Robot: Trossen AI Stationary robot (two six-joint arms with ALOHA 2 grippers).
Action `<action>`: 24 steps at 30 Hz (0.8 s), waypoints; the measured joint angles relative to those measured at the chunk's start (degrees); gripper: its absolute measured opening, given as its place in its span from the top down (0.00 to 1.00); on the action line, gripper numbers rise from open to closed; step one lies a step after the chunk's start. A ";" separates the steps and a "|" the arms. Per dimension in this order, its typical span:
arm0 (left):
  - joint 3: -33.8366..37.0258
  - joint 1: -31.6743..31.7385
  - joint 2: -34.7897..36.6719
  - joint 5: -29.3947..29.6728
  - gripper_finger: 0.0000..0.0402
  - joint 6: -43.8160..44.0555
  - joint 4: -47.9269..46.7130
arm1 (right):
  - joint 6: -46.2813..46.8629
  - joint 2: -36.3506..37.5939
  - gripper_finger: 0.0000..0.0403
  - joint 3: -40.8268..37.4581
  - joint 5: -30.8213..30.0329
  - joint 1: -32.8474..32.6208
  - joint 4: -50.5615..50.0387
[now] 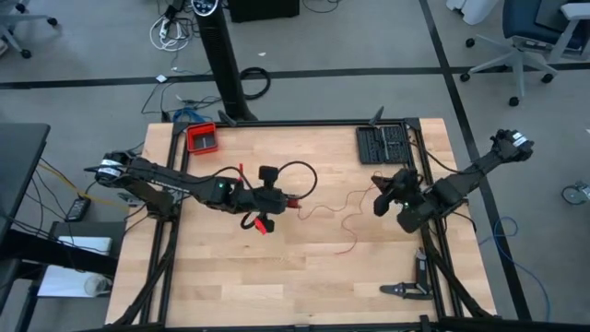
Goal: Coil cords
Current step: Uncoil the red wire from the spool
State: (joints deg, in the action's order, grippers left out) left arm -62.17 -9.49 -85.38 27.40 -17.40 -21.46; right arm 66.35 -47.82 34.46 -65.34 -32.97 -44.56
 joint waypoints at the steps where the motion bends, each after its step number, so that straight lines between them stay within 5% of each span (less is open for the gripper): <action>1: 0.00 0.06 0.00 0.63 1.00 0.08 -0.49 | -1.15 0.66 1.00 0.00 -1.27 -1.01 1.46; 7: 0.00 0.59 0.00 4.40 1.00 2.43 -3.82 | -14.10 4.87 1.00 0.00 -6.91 -6.93 13.10; 13: 0.02 1.70 0.00 13.49 1.00 3.04 -2.30 | -36.79 7.06 1.00 0.00 -8.13 -12.04 36.86; 18: 0.04 2.52 0.00 24.24 0.99 4.53 4.58 | -55.19 4.70 1.00 0.00 -2.77 -14.37 56.29; 24: 0.04 2.75 0.00 29.49 0.99 6.45 16.52 | -64.86 0.40 0.99 0.00 8.50 -14.33 64.91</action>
State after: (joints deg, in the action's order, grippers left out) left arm -62.13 -6.74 -85.38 56.88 -10.95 -4.94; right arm 1.49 -47.42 34.46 -56.85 -47.30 20.35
